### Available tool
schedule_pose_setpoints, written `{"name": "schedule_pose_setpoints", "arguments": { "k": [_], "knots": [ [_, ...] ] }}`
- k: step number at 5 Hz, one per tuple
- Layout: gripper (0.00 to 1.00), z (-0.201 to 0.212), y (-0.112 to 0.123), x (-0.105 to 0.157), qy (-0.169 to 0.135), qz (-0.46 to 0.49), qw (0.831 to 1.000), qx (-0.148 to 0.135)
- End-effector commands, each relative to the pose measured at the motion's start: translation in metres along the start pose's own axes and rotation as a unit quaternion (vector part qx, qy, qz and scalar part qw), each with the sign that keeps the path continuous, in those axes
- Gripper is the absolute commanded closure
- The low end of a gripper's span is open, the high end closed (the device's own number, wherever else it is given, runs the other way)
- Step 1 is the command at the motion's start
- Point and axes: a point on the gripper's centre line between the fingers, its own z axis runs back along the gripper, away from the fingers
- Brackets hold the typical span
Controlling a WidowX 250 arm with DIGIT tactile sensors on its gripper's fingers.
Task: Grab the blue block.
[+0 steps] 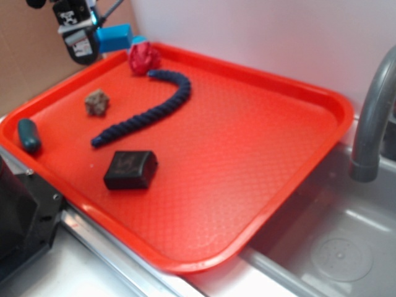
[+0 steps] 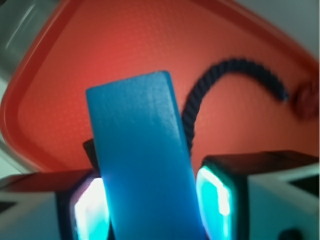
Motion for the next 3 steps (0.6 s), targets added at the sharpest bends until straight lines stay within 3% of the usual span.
{"name": "schedule_pose_setpoints", "arguments": {
  "k": [1,2,3],
  "knots": [
    [1.00,0.000,-0.032,0.032,-0.022,0.165,0.982,0.092],
    [1.00,-0.003,-0.033,0.034,-0.035,0.145,0.983,0.102],
    [1.00,-0.011,-0.026,0.037,-0.016,0.150,0.984,0.097]
  ]
}}
